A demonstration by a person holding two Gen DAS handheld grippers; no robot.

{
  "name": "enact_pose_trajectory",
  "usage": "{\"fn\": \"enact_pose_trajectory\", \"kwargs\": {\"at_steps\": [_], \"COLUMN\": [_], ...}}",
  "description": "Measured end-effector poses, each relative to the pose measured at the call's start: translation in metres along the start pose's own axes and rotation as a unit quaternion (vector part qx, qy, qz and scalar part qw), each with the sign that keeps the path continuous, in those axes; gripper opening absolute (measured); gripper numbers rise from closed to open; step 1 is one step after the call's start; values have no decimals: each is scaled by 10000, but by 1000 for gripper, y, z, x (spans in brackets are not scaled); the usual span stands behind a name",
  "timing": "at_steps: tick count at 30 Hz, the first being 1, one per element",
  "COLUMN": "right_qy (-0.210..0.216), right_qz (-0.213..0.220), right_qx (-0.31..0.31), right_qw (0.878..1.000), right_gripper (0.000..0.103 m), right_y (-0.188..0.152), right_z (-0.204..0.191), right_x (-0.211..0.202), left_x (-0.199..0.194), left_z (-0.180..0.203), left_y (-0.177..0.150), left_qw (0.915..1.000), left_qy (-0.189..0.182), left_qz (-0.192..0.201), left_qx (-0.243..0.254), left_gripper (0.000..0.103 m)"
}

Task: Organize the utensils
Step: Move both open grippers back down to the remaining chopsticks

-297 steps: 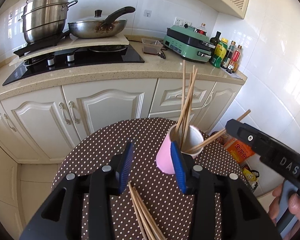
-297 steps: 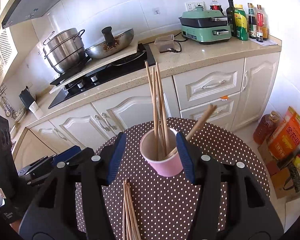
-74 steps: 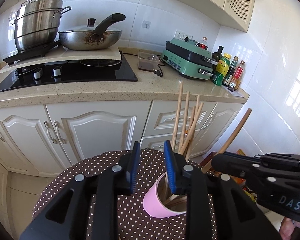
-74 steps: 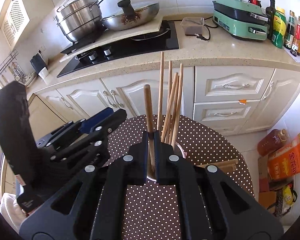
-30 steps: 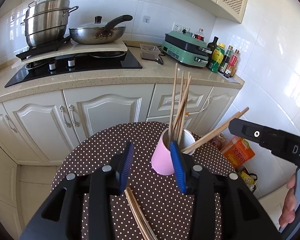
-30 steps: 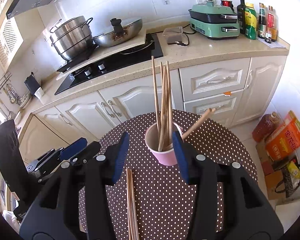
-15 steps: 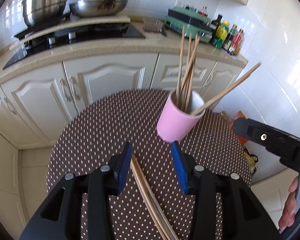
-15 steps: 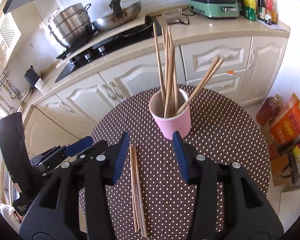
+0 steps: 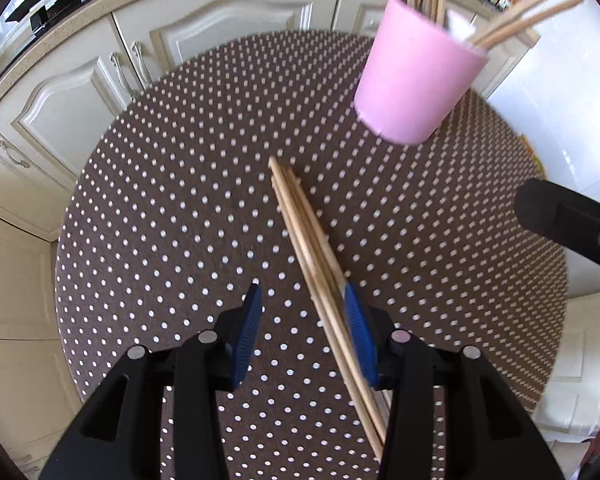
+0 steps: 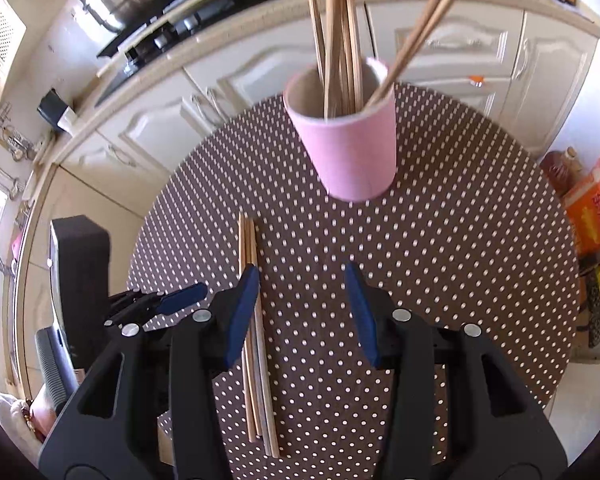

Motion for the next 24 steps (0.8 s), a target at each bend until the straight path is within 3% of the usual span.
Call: {"fn": "enact_pose_trajectory", "kwargs": {"at_steps": [5, 15, 24], "right_qy": [74, 209, 123], "right_qz": [-275, -971, -1279], "right_qx": [-56, -359, -499], "right_qw": [9996, 9944, 9905], "right_gripper": [45, 45, 39], "right_y": [-9, -31, -35], "right_z": [2, -15, -24], "right_x": [17, 55, 78], "left_x": [10, 3, 12], "left_z": [-4, -33, -23], "left_y": [-9, -13, -2], "left_qw": [9998, 9997, 9998], "left_qy": [143, -45, 186], "left_qz": [-111, -105, -66], "left_qx": [97, -226, -27], "left_gripper": [43, 43, 43]}}
Point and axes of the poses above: each gripper's, at about its wrist camera, not at the fingertips, and x roughly the way its jaws point, z to its right, y to its top, the point moved 3 cm from there along x, roughly the way its jaws point, and after that the axes turned 13 degrees about z, right-handed, at the moved point
